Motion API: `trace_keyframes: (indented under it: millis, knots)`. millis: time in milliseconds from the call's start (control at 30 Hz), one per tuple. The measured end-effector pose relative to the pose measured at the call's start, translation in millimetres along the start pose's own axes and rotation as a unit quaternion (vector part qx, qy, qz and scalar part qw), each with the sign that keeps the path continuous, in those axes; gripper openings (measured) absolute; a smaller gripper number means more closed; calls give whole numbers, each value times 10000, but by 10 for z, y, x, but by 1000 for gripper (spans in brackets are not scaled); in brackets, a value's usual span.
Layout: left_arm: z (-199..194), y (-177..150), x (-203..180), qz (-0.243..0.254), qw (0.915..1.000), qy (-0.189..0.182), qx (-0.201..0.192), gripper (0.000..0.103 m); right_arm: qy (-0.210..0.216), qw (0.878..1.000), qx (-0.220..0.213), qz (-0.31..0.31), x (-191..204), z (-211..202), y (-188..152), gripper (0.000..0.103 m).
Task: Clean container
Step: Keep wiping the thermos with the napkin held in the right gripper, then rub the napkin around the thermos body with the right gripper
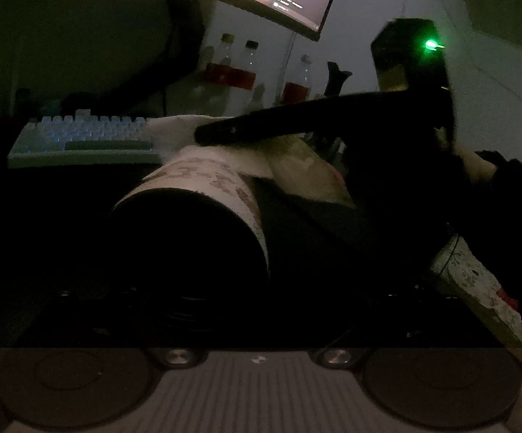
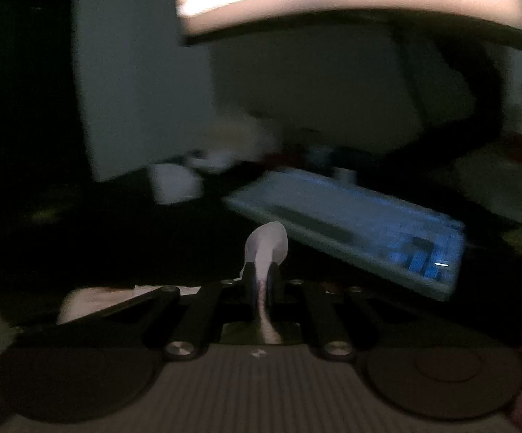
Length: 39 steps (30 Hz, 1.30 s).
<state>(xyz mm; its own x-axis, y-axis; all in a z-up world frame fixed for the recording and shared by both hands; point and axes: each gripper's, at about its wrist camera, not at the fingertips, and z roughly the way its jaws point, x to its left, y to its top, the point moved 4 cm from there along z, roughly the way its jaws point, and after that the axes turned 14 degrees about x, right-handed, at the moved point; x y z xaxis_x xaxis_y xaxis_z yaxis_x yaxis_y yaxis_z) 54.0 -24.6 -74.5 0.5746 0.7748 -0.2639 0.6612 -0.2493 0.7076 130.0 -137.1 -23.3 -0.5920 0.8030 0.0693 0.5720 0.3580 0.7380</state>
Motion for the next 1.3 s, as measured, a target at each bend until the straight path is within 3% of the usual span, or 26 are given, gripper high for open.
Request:
trace_keyframes:
  millis: [233, 333, 533, 633, 767, 867, 1133, 1300]
  knots:
    - [27, 54, 33, -148, 9999, -6, 24, 103, 62, 9957, -240, -889, 652, -108, -95, 7]
    - [23, 78, 73, -246, 9997, -59, 25, 103, -101, 9913, -332, -1267, 738, -72, -113, 7]
    - [26, 125, 120, -361, 9993, -64, 13, 103, -575, 9968, -78, -545, 300, 168, 25, 7]
    - [49, 174, 142, -451, 9989, 27, 83, 103, -391, 9988, -40, -290, 342, 118, 26, 7]
    - [92, 233, 163, -589, 9980, 186, 161, 103, 161, 9975, -135, -671, 708, 10, 15, 7]
    - [95, 240, 193, -628, 9978, 179, 127, 103, 411, 9960, -168, -773, 763, 34, 44, 7]
    - [62, 225, 241, -640, 9978, 144, 32, 103, -601, 9976, -120, -316, 203, 293, 118, 7]
    - [68, 226, 282, -618, 9978, 254, -10, 103, 482, 9978, -243, -394, 477, 109, 83, 7]
